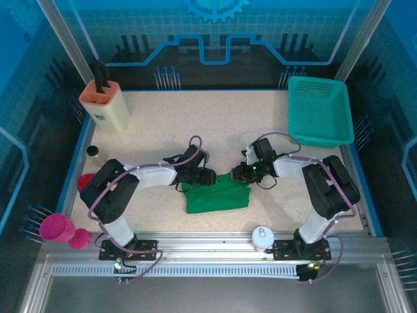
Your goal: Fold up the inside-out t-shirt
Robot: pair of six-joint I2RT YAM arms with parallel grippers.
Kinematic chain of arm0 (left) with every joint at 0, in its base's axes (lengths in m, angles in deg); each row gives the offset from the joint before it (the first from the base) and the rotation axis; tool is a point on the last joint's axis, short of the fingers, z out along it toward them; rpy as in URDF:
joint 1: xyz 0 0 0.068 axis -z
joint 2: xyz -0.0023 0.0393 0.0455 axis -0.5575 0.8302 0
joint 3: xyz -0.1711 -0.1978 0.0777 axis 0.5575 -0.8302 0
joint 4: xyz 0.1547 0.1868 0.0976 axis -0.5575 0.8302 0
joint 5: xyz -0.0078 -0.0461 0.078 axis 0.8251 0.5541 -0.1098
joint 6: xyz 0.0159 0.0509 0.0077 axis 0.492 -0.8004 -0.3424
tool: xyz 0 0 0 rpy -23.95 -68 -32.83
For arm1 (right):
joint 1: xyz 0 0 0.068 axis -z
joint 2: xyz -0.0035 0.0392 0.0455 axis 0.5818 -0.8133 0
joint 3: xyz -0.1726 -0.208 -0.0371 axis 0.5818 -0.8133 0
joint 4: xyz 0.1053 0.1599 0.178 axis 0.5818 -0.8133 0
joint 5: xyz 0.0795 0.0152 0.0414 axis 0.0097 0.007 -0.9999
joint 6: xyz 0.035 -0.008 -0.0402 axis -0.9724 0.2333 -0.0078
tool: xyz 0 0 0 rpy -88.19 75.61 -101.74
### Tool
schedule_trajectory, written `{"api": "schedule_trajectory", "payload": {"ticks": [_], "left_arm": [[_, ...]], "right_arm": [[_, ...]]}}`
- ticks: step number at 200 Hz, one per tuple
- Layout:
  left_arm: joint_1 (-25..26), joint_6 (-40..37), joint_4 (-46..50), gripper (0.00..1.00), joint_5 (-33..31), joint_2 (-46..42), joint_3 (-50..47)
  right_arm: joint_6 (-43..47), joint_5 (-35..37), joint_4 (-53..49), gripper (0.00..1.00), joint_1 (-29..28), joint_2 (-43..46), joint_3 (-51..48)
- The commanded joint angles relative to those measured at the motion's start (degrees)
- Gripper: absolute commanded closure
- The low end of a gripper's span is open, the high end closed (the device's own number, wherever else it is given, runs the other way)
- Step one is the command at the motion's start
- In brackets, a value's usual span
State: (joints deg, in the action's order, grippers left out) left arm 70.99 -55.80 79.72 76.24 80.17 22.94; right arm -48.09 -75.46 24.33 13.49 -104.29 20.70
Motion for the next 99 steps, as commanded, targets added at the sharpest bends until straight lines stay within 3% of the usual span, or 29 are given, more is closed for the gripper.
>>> {"api": "schedule_trajectory", "payload": {"ticks": [1,30,47,51,66,76,78,81,83,90,99], "left_arm": [[0.42,0.96,5.83,0.53,-1.86,-3.09,-4.03],[0.37,-3.08,14.02,0.5,-3.9,-12.31,-4.43],[-0.13,-7.32,22.9,0.47,-7.2,-17.89,-2.76],[-0.38,-8.24,25.3,0.46,-8.64,-19.37,-2.05],[-1.64,-12.44,30.09,0.43,-12.78,-24.92,1.27],[-3.11,-14.96,30.02,0.37,-15.38,-28.22,3.19],[-3.38,-15.22,29.76,0.32,-16.13,-28.98,3.4],[-3.99,-15.46,29.51,0.1,-17.66,-29.94,3.8],[-4.39,-15.39,29.17,0.03,-19.1,-30.6,3.95],[-5.71,-14.13,27.52,0.01,-25.02,-32.83,3.86],[-7.63,-14.19,23.58,0.01,-29.02,-35.52,2.39]], "right_arm": [[-0.53,0.83,-3.64,0.74,-1.99,0.15,-7.06],[-3.19,-3.5,-7.02,0.71,-6.16,8.3,-8.13],[-5.65,-2.0,-12.37,0.64,-8.46,16.31,-5.27],[-5.89,-0.95,-14.15,0.58,-8.41,18.31,-4.16],[-4.71,6.24,-20.77,0.32,-7.49,25.83,0.74],[-2.48,12.7,-23.37,0.22,-6.88,30.52,3.13],[-1.85,14.16,-23.52,0.2,-6.73,31.42,3.37],[-0.66,16.34,-23.73,0.19,-6.62,32.81,3.78],[0.16,17.92,-23.61,0.16,-6.51,33.6,3.93],[3.45,24.24,-22.46,0.01,-6.11,36.83,3.8],[7.23,34.23,-20.28,0.0,-5.49,40.59,2.64]]}}
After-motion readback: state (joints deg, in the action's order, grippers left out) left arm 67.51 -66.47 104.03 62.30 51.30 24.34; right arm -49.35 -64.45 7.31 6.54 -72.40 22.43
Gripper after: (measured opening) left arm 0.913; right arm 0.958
